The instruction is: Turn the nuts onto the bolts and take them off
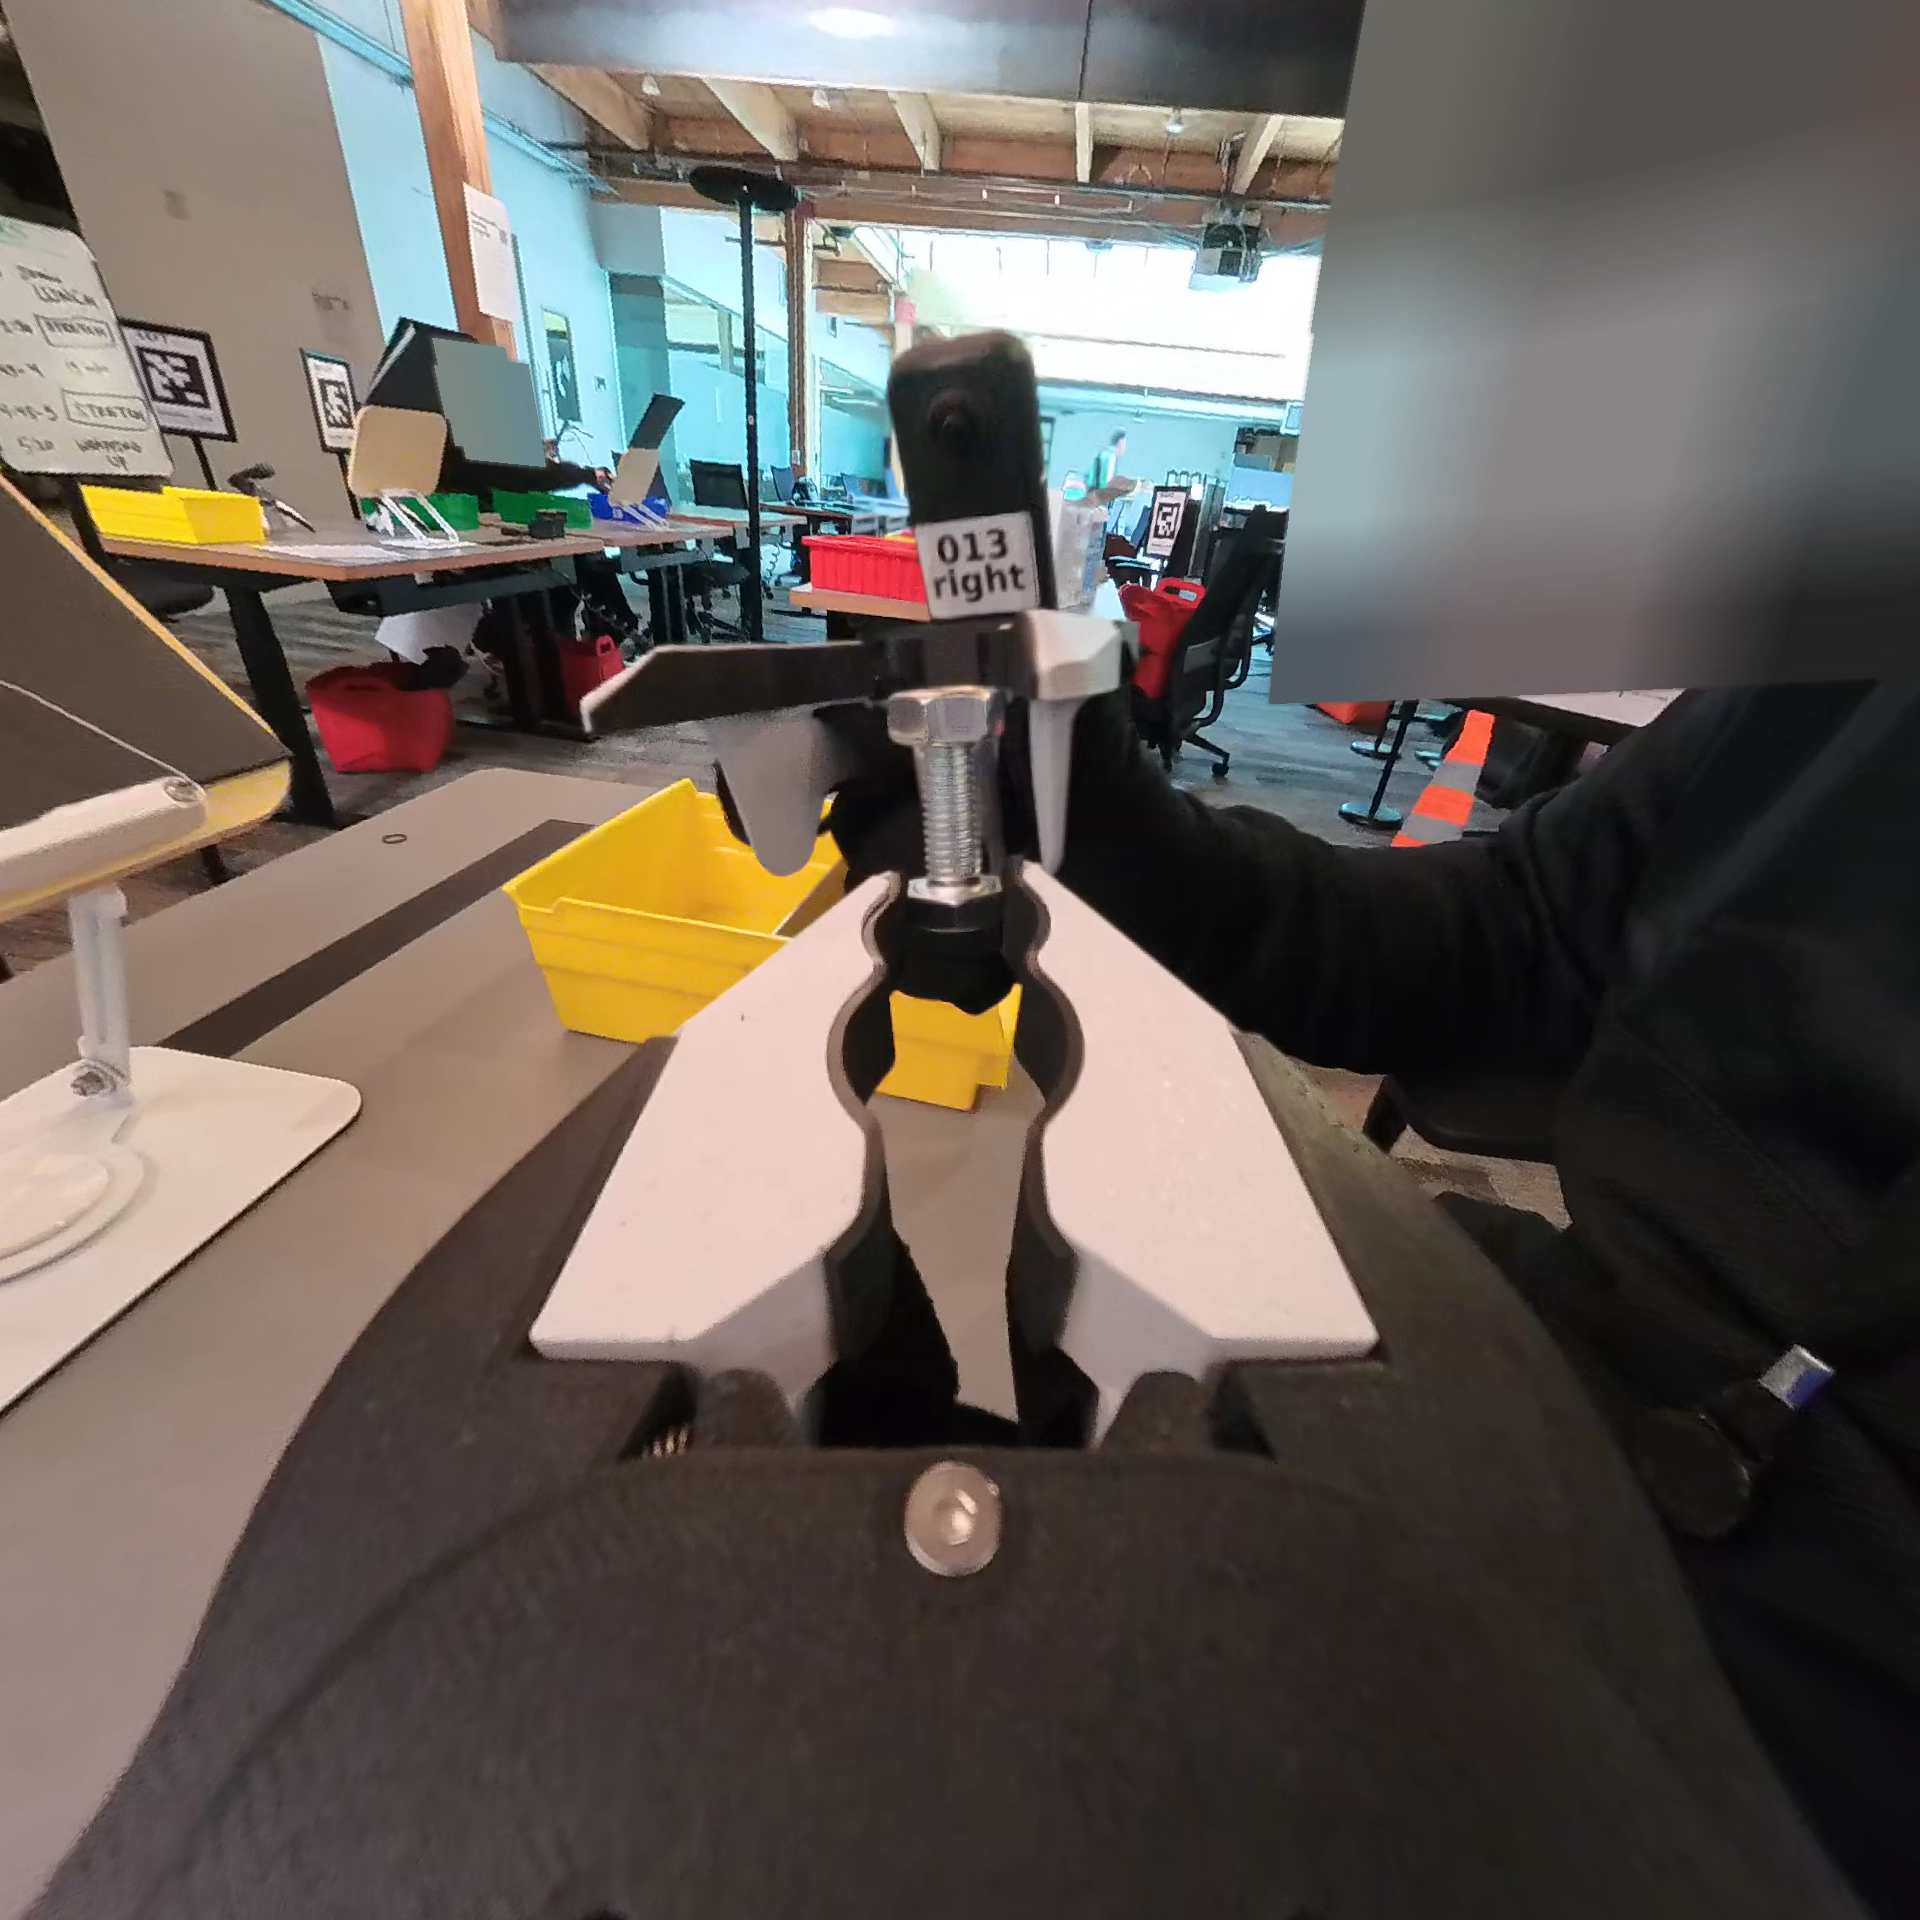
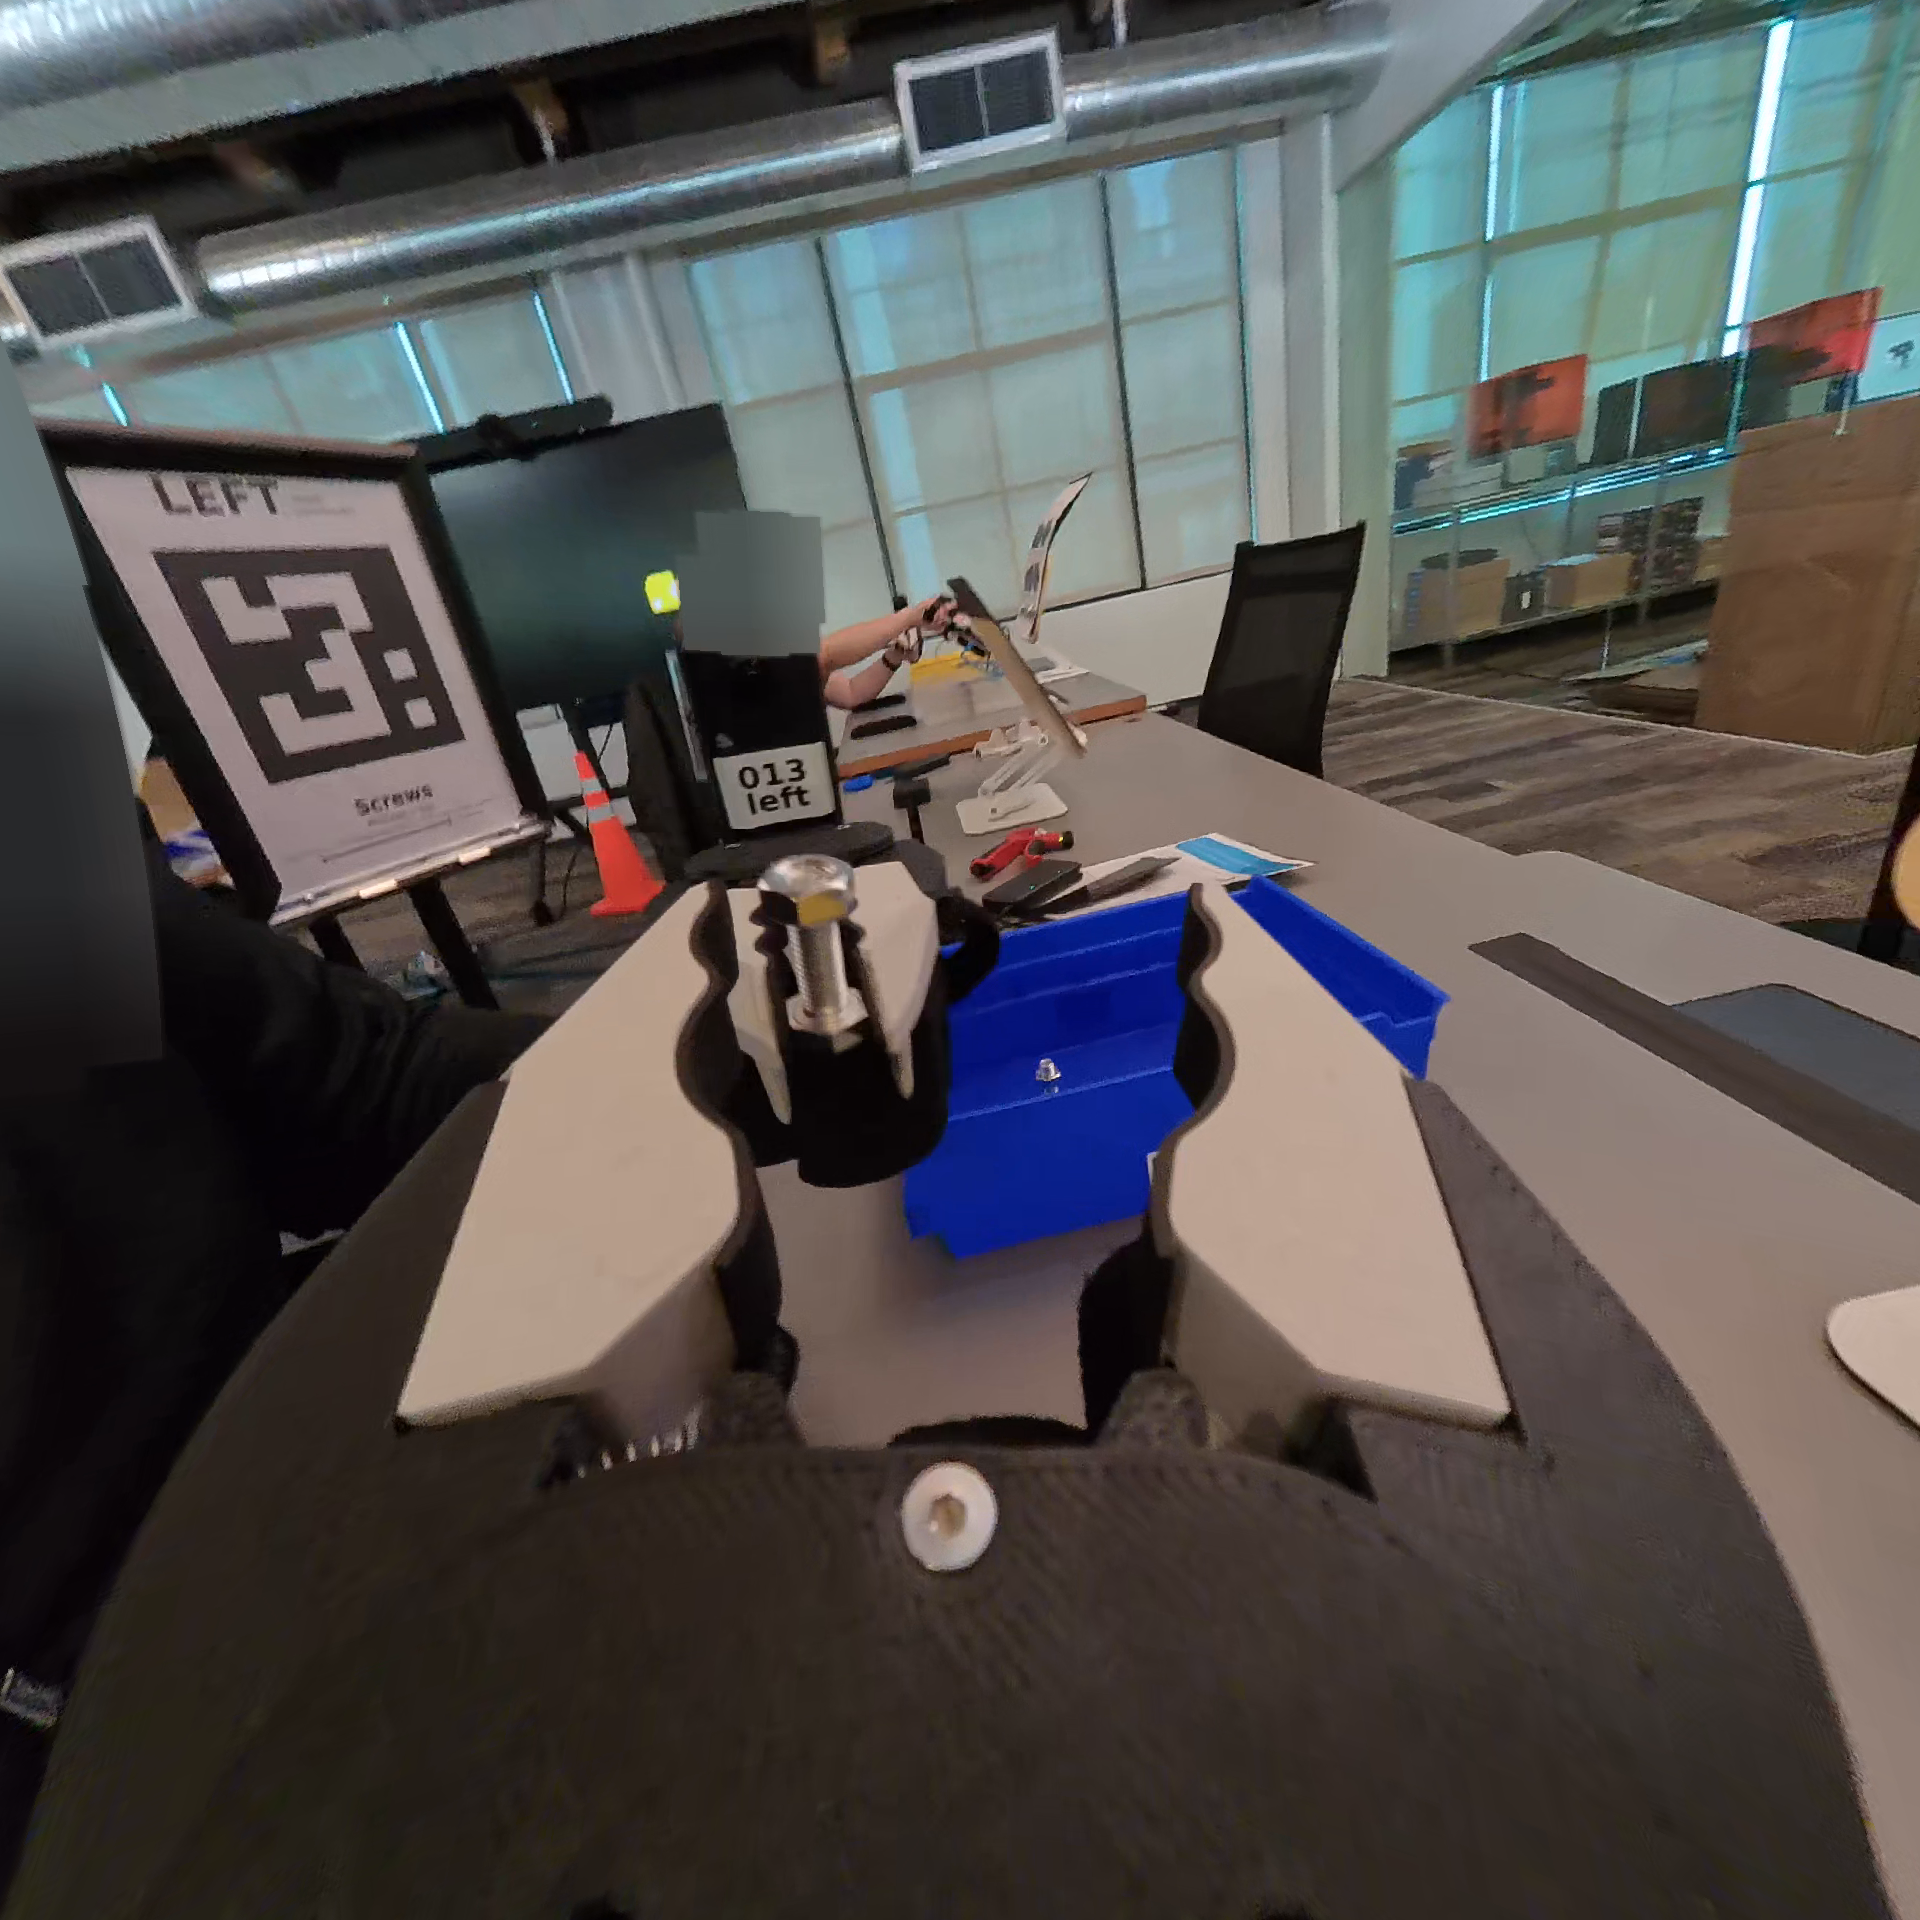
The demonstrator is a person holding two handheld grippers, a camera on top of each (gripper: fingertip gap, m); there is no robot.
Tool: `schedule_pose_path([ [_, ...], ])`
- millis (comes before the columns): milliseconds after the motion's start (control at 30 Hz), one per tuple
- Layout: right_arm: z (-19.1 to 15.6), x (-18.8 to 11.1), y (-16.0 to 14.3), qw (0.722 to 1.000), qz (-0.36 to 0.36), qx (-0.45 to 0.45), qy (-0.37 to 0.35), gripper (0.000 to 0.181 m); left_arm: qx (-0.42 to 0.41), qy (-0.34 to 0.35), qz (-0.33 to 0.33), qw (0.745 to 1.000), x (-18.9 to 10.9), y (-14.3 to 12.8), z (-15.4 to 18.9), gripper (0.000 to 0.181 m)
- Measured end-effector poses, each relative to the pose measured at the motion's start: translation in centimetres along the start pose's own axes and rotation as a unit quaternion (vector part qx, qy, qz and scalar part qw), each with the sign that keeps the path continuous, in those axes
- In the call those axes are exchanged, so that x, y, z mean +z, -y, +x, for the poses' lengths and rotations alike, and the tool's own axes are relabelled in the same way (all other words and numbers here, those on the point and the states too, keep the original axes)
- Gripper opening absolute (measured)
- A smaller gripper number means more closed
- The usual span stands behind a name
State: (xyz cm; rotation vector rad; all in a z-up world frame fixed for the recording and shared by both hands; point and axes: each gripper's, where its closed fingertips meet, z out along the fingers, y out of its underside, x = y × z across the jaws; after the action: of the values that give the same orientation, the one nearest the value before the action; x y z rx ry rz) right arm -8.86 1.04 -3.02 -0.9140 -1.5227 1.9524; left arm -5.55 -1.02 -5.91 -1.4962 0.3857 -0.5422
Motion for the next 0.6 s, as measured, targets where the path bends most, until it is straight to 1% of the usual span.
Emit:
schedule_pose_path([
  [133,-1.1,1.6,-0.6,1.000,-0.011,-0.001,0.014,0.083,0.005,-0.002,-0.011,1.000,0.4,-0.6,0.2,0.016],
  [200,-0.6,1.4,-0.7,1.000,-0.008,0.006,0.009,0.080,0.006,-0.004,-0.007,1.000,0.3,-0.3,0.4,0.016],
  [267,0.3,0.7,-0.6,1.000,-0.001,0.021,-0.003,0.086,0.007,0.004,-0.006,1.000,0.1,-0.1,0.1,0.015],
  [300,0.7,0.2,-0.6,1.000,0.002,0.024,-0.010,0.082,0.005,0.003,0.000,1.000,-0.1,0.1,0.0,0.015],
  [333,1.2,-0.2,-0.6,1.000,0.002,0.021,-0.018,0.069,0.003,-0.002,0.009,1.000,-0.3,0.3,0.1,0.016],
  [433,1.9,-1.1,-0.5,0.999,0.001,0.017,-0.034,0.073,0.006,0.002,0.004,1.000,-0.3,0.3,-0.1,0.016],
  [600,-0.1,0.1,-0.1,1.000,-0.004,0.000,-0.001,0.078,0.004,0.000,-0.004,1.000,0.0,-0.3,0.0,0.016],
])
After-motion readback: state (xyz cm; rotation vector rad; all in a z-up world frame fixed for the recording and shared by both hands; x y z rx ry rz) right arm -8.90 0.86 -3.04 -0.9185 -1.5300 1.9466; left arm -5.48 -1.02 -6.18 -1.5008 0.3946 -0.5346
